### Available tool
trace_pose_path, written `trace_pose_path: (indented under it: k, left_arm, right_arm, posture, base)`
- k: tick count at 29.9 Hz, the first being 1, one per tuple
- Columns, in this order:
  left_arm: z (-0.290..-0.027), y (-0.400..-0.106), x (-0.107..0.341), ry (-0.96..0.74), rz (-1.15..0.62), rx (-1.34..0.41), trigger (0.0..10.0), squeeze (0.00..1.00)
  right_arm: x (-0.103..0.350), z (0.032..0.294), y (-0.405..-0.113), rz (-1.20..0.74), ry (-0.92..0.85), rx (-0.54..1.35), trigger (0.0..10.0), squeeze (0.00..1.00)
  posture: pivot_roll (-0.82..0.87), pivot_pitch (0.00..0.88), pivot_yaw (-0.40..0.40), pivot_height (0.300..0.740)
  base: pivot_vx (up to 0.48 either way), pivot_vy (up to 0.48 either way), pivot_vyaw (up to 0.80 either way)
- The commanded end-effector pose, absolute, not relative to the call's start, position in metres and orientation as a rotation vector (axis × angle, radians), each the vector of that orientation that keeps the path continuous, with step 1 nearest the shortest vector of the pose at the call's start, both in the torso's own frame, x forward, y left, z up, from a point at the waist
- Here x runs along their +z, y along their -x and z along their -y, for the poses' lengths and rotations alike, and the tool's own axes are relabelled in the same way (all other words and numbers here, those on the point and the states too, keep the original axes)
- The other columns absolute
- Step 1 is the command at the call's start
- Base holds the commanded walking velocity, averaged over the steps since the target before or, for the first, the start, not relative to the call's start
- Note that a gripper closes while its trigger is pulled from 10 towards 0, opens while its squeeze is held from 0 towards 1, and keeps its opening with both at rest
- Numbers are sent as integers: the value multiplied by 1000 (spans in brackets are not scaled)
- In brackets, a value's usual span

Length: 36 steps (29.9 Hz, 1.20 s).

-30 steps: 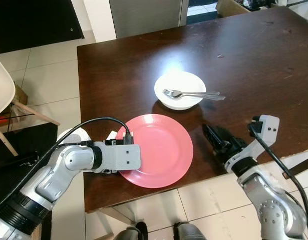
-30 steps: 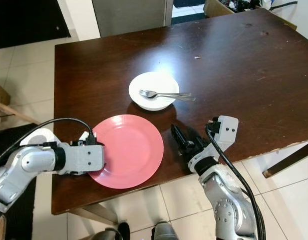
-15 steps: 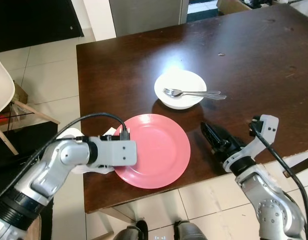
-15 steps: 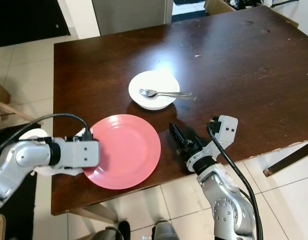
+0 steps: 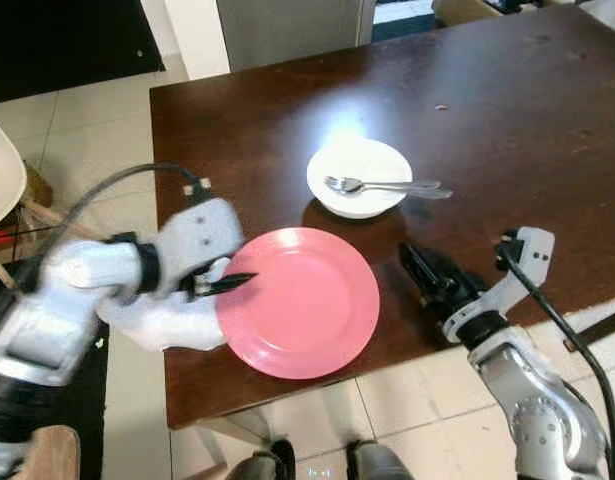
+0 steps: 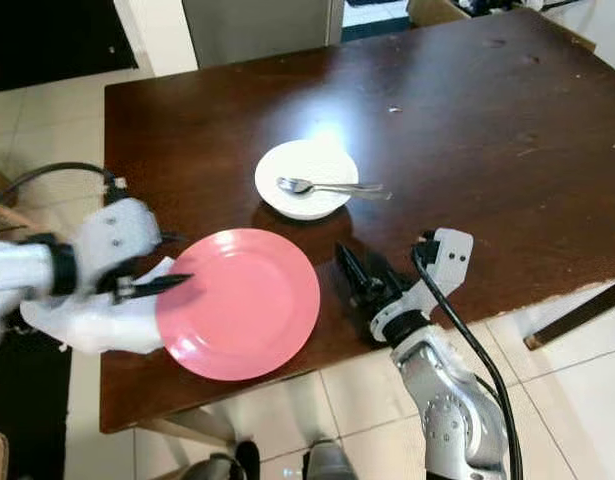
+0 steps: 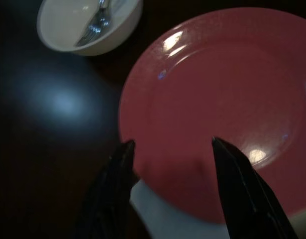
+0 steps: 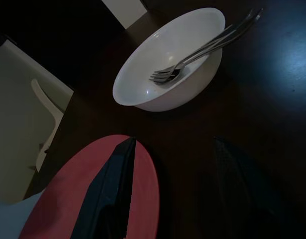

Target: Setting the table

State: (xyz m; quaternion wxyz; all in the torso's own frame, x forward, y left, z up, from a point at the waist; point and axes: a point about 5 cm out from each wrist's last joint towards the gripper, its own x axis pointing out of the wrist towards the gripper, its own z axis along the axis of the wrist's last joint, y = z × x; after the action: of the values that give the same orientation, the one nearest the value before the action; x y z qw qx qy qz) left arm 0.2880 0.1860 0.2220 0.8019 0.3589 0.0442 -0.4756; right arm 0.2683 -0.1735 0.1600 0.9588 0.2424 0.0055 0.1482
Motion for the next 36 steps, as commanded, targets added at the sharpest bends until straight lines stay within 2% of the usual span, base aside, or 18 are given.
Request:
trace_pose_path:
  k: [1,4,8,9,11,12,13,15,18,19,20,22,25,30,36]
  left_arm:
    - [-199,-278,219,-833,-150,-1093,10000,0]
    - [-212,-274,213,-1017,-235,-1113,10000,0]
    - [-218,-273,208,-1122,-291,-1134,10000,0]
    - [-221,-275,205,-1220,-297,-1112,10000,0]
    - [-232,-291,201,-1478,-278,-945,10000,0]
    - [-232,-291,201,-1478,-278,-945,10000,0]
    - [-232,-313,212,-1560,-169,-721,10000,0]
    - [-229,-322,222,-1550,-108,-614,10000,0]
    - [-222,-326,230,-1485,-65,-576,10000,0]
    - [-215,-325,233,-1394,-49,-595,10000,0]
    - [-215,-325,233,-1394,-49,-595,10000,0]
    - [-205,-323,233,-1223,-51,-644,10000,0]
    - [-188,-316,227,-1047,-44,-782,10000,0]
    - [-169,-309,209,-925,-58,-900,10000,0]
    - [-168,-304,191,-887,-123,-932,10000,0]
  right_arm:
    - [156,172,-268,-23,-498,302,10000,0]
    - [157,170,-271,-18,-496,310,10000,0]
    - [159,170,-273,-9,-499,310,10000,0]
    - [159,170,-273,-8,-500,309,10000,0]
    - [158,169,-273,-8,-499,309,10000,0]
    - [158,169,-273,-8,-499,309,10000,0]
    - [158,169,-272,-7,-499,305,10000,0]
    - [158,170,-272,-6,-499,301,10000,0]
    - [158,171,-272,-3,-500,298,10000,0]
    - [158,171,-272,-1,-501,296,10000,0]
    - [158,171,-272,-1,-501,296,10000,0]
    - [158,172,-272,1,-501,293,10000,0]
    - [158,172,-272,3,-502,290,10000,0]
    - [158,172,-272,6,-503,286,10000,0]
    - [158,173,-271,4,-501,282,10000,0]
  posture:
    - [-176,147,132,740]
    - [-172,138,138,740]
    - [-173,133,140,740]
    - [-173,133,140,740]
    - [-172,131,143,740]
    - [-172,131,143,740]
    - [-176,129,145,740]
    - [-179,129,146,740]
    - [-180,129,147,740]
    - [-180,129,147,740]
    - [-180,129,147,740]
    - [-180,129,148,740]
    - [-182,129,152,740]
    - [-186,132,153,740]
    - [-191,138,152,740]
  base:
    - [0,0,0]
    - [0,0,0]
    - [0,0,0]
    - [0,0,0]
    - [0,0,0]
    - [0,0,0]
    - [0,0,0]
    - [0,0,0]
    - [0,0,0]
    - [0,0,0]
    - [0,0,0]
    - [0,0,0]
    - [0,0,0]
    - [0,0,0]
    - [0,0,0]
